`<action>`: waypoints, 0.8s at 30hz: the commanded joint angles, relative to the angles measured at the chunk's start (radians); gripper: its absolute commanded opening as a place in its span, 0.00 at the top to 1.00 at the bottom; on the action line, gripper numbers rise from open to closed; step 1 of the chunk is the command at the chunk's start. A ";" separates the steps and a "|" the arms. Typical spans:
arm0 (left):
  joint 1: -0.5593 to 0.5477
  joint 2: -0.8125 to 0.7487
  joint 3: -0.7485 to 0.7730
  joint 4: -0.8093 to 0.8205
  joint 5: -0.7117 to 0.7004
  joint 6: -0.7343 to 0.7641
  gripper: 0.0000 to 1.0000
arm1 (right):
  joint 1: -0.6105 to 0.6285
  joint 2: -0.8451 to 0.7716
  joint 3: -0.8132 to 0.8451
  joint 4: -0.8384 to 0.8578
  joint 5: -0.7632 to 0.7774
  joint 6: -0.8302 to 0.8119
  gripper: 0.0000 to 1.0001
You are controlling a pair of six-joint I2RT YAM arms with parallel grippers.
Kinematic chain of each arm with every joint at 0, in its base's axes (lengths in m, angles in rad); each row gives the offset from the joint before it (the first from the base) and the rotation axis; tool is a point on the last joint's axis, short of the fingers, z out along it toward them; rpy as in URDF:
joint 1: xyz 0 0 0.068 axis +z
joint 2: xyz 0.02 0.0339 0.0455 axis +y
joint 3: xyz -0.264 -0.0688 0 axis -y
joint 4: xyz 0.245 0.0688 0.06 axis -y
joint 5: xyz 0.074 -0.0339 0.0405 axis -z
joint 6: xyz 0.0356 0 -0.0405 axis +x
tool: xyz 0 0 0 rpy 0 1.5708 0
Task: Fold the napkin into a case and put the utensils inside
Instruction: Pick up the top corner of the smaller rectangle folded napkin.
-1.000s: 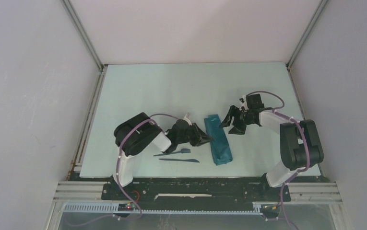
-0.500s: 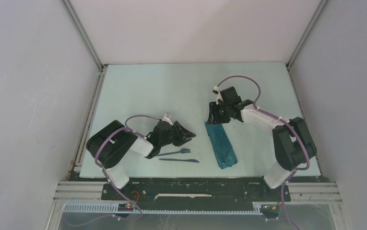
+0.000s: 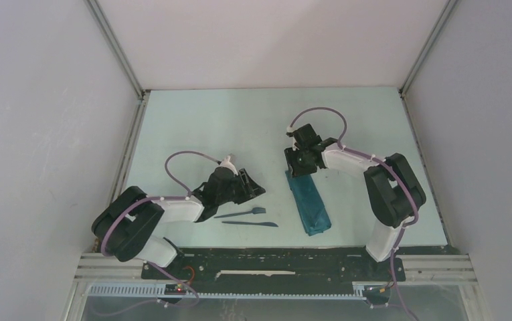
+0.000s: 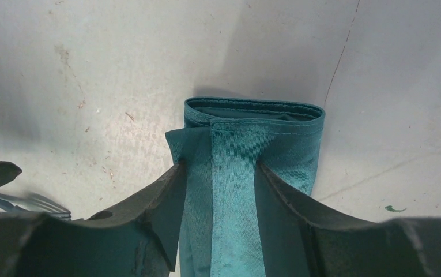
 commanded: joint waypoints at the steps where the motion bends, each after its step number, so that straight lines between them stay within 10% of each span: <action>1: -0.001 -0.032 0.032 -0.043 -0.019 0.057 0.48 | 0.023 -0.001 0.033 -0.012 0.030 -0.002 0.43; 16: -0.002 -0.004 0.032 -0.016 -0.001 0.041 0.48 | 0.046 -0.059 -0.038 0.026 0.012 0.026 0.41; 24: -0.004 -0.015 0.024 -0.012 0.003 0.037 0.48 | 0.052 -0.008 -0.039 0.064 0.022 0.028 0.56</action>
